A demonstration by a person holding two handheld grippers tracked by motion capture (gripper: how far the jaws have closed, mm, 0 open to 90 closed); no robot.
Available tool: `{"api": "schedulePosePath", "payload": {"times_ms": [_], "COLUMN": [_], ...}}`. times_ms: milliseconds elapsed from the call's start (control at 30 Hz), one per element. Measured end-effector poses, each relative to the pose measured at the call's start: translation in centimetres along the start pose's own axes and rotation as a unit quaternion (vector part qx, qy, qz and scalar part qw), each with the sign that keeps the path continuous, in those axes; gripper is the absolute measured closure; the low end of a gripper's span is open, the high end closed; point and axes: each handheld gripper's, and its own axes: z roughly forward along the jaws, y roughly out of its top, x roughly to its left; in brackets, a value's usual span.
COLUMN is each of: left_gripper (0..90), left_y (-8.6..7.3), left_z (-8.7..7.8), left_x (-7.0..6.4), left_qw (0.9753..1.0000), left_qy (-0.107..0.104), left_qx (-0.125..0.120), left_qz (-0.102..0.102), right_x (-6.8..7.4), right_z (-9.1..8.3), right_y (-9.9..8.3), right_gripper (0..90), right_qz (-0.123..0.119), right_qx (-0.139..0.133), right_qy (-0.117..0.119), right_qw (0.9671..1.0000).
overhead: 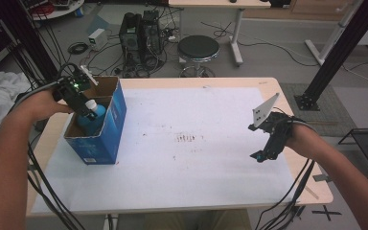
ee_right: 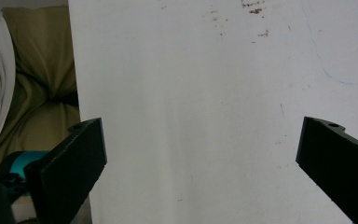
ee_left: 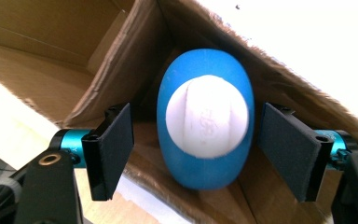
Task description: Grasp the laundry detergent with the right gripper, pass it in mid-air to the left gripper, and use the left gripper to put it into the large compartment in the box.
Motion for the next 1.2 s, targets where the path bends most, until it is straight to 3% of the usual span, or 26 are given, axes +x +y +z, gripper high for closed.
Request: {"api": "schedulePosePath", "payload": {"times_ms": [133,200,367,467,567,600,700,833,900,933,1033,1100,1133,1200], "left_gripper": [26.8,26.8,26.8,26.8,26.8,26.8,26.8,26.8,26.8,26.8,26.8,26.8,26.8,26.8], "left_y": [0.1,0.2,0.5,0.9,1.4,2.0,3.1,4.3,5.5,5.9,6.5,7.1,7.6,7.9], "left_z": [-1.4,-2.0,-3.6,-4.9,-5.1,-5.6,-6.1,-6.4,-6.7,-6.8,-7.0,-7.1,-7.3,-7.2], "left_x": [-0.1,-0.3,-0.6,-1.1,-1.9,-2.3,-3.1,-4.1,-5.1,-5.4,-5.8,-6.1,-6.1,-6.4], "left_qw": [1.0000,0.9999,0.9997,0.9989,0.9980,0.9983,0.9973,0.9968,0.9942,0.9934,0.9927,0.9931,0.9930,0.9923], "left_qy": [0.003,0.001,0.000,-0.003,-0.007,-0.012,-0.021,-0.014,-0.022,-0.023,-0.023,-0.024,-0.022,-0.023], "left_qx": [0.000,-0.011,-0.022,-0.045,-0.063,-0.050,-0.054,-0.060,-0.061,-0.064,-0.063,-0.069,-0.059,-0.074], "left_qz": [0.008,0.002,0.012,0.009,-0.002,0.028,0.044,0.052,0.086,0.092,0.100,0.091,0.100,0.097], "right_x": [0.1,0.1,0.1,0.1,0.1,0.0,-0.1,-0.1,-0.1,-0.1,-0.1,-0.1,0.0,0.0], "right_z": [-0.2,-0.2,-0.3,-0.4,-0.5,-0.5,-0.5,-0.6,-0.6,-0.6,-0.6,-0.6,-0.6,-0.7], "right_y": [0.0,0.0,-0.1,-0.1,-0.2,-0.2,-0.3,-0.3,-0.3,-0.3,-0.3,-0.3,-0.4,-0.4], "right_gripper": [0.6,0.6,0.6,0.6,0.6,0.6,0.6,0.6,0.6,0.6,0.6,0.6,0.6,0.6], "right_qz": [0.001,0.002,0.002,0.000,0.005,0.001,0.005,0.013,0.011,0.012,0.009,0.009,0.008,0.008], "right_qx": [-0.001,-0.003,-0.006,-0.011,-0.015,-0.018,-0.019,-0.014,-0.015,-0.014,-0.016,-0.016,-0.017,-0.017], "right_qy": [-0.001,-0.003,-0.004,-0.004,-0.006,-0.005,-0.004,0.007,0.007,0.007,0.005,0.005,0.004,0.004], "right_qw": [1.0000,1.0000,1.0000,0.9999,0.9999,0.9998,0.9998,0.9998,0.9998,0.9998,0.9998,0.9998,0.9998,0.9998]}}
